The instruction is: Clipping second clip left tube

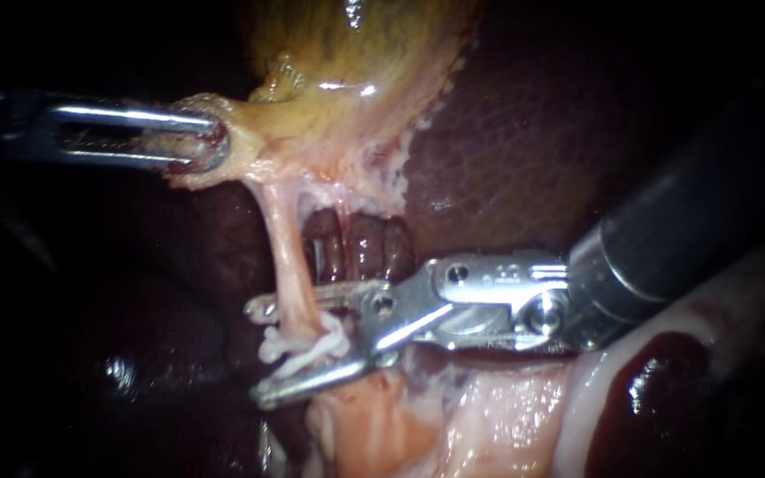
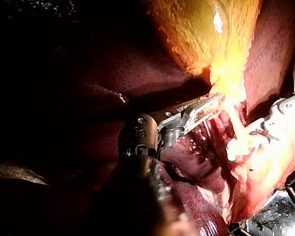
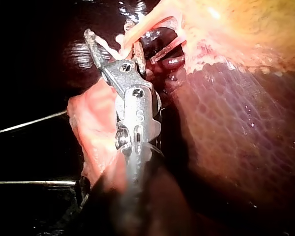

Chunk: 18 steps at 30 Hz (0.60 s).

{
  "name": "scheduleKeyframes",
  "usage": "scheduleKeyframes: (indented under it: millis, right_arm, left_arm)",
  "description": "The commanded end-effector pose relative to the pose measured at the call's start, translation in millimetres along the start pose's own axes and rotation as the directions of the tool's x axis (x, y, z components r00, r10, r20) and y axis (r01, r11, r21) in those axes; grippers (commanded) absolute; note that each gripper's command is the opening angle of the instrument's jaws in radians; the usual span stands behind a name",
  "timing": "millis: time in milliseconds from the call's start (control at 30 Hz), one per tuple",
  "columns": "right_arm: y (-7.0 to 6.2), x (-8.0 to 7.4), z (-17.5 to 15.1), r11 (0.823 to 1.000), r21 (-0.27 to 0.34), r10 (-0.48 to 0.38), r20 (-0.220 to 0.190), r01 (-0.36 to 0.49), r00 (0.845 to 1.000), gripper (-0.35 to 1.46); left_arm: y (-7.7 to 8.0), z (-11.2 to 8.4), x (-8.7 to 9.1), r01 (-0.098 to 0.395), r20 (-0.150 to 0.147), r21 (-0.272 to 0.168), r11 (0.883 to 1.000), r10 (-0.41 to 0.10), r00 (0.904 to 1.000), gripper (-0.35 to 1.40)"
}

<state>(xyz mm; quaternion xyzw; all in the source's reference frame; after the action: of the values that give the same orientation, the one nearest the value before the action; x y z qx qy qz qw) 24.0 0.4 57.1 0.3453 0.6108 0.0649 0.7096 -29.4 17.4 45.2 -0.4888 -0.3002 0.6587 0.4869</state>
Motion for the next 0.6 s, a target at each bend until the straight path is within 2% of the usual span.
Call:
scheduleKeyframes:
  millis: [33,167,367,500,600]
  right_arm:
    - [0.0,0.1,-0.1,1.000,0.000,0.000,0.000,0.000,1.000,0.43]
    - [-0.1,0.1,-0.3,1.000,0.001,0.000,0.000,0.000,1.000,0.31]
    - [-0.3,-0.2,-0.8,1.000,0.021,0.017,0.001,-0.017,1.000,-0.20]
    - [-0.2,-0.2,-0.9,0.999,0.024,0.022,0.002,-0.022,1.000,-0.34]
    - [-0.1,-0.2,-0.9,0.999,0.025,0.028,0.002,-0.028,1.000,-0.35]
  left_arm:
    - [0.0,0.0,0.0,0.000,0.000,-0.001,1.000,0.000,1.0000,-0.35]
    - [0.0,0.0,0.0,0.000,0.000,-0.001,1.000,0.000,1.0000,-0.35]
    - [0.0,0.0,0.0,0.000,0.000,-0.001,1.000,0.000,1.0000,-0.35]
    - [0.0,0.1,0.0,0.000,0.000,-0.001,1.000,0.000,1.0000,-0.35]
    - [0.0,0.1,0.0,0.000,0.000,0.000,1.000,0.000,1.0000,-0.35]
